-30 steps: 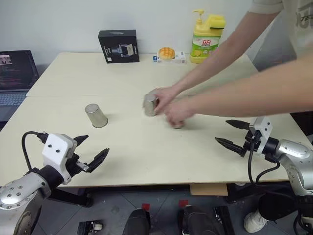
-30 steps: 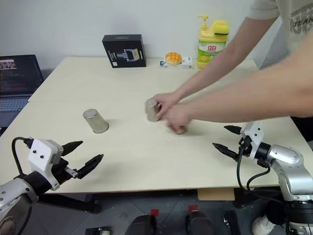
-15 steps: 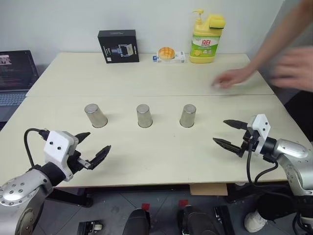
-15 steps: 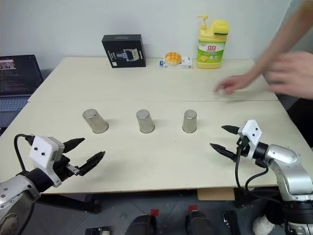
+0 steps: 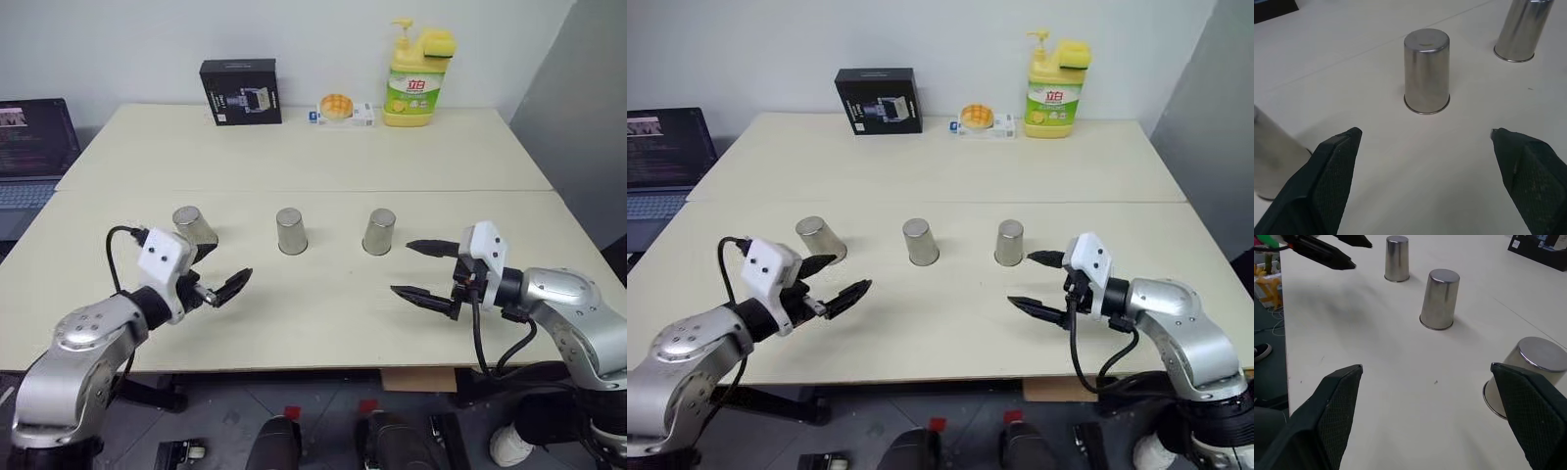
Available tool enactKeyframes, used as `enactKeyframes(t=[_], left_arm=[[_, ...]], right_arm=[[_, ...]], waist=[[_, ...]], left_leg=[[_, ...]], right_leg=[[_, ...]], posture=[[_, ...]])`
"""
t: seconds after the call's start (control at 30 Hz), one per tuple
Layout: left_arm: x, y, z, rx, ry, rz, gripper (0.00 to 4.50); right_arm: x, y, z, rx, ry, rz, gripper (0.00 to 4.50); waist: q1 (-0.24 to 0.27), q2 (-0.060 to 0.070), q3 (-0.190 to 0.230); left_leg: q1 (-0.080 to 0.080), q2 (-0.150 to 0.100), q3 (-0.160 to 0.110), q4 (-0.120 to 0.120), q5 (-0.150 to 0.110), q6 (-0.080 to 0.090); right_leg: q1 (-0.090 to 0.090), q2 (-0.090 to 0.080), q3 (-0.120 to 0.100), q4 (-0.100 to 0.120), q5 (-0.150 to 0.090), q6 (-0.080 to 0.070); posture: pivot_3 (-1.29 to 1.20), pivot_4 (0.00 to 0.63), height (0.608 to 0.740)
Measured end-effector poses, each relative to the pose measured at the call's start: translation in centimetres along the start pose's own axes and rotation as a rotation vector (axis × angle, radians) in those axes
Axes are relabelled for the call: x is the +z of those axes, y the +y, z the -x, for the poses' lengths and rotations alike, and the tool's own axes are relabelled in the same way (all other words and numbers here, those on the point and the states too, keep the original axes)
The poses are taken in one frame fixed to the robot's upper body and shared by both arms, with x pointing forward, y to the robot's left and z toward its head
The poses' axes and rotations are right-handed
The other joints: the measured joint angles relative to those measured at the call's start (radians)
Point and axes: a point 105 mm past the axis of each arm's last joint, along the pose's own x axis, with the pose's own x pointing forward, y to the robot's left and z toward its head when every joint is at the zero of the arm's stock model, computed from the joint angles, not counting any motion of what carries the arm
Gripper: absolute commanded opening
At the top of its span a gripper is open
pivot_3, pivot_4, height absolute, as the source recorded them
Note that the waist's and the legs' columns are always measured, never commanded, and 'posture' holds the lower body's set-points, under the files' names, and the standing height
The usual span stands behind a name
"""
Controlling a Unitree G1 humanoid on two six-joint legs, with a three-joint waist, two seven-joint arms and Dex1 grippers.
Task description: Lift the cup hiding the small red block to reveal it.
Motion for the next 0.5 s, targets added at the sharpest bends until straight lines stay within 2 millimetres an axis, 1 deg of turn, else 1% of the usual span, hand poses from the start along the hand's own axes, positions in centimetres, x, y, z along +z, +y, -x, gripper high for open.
enactKeyframes(t=[0.2, 0.23, 0.4, 0.5], left_arm=[[1.3, 0.7, -4.7, -0.009, -0.013, 0.013, 4.5], [1.3, 0.8, -5.1, -0.009, -0.009, 0.009, 4.5], [1.2, 0.9, -8.5, -0.05, 0.017, 0.016, 4.5], [1.3, 0.9, -9.8, -0.074, 0.028, -0.004, 4.5]], right_arm=[[0.5, 0.8, -0.5, 0.015, -0.001, 0.01, 4.46], [0.5, 0.9, -0.5, 0.016, 0.0, 0.009, 4.46], [0.7, 1.5, -0.6, 0.019, 0.004, 0.013, 4.46], [0.9, 1.7, -0.6, 0.019, 0.003, 0.02, 4.46]], waist=[[0.003, -0.001, 0.0], [0.002, -0.001, 0.0], [0.001, -0.001, 0.0], [0.0, -0.001, 0.0]], left_leg=[[-0.003, 0.0, 0.0, 0.001, 0.0, 0.0], [-0.003, 0.0, 0.0, 0.001, 0.0, 0.0], [-0.005, -0.001, 0.0, 0.001, 0.0, 0.0], [-0.005, -0.001, 0.0, 0.001, 0.0, 0.0]], right_leg=[[-0.001, 0.004, -0.001, 0.0, 0.0, 0.0], [-0.001, 0.004, -0.001, -0.001, 0.0, 0.001], [-0.002, 0.005, -0.002, 0.0, 0.0, 0.001], [-0.002, 0.006, -0.003, 0.0, 0.0, 0.001]], posture=[[0.0, 0.15, 0.74], [0.0, 0.15, 0.74], [0.0, 0.15, 0.74], [0.0, 0.15, 0.74]])
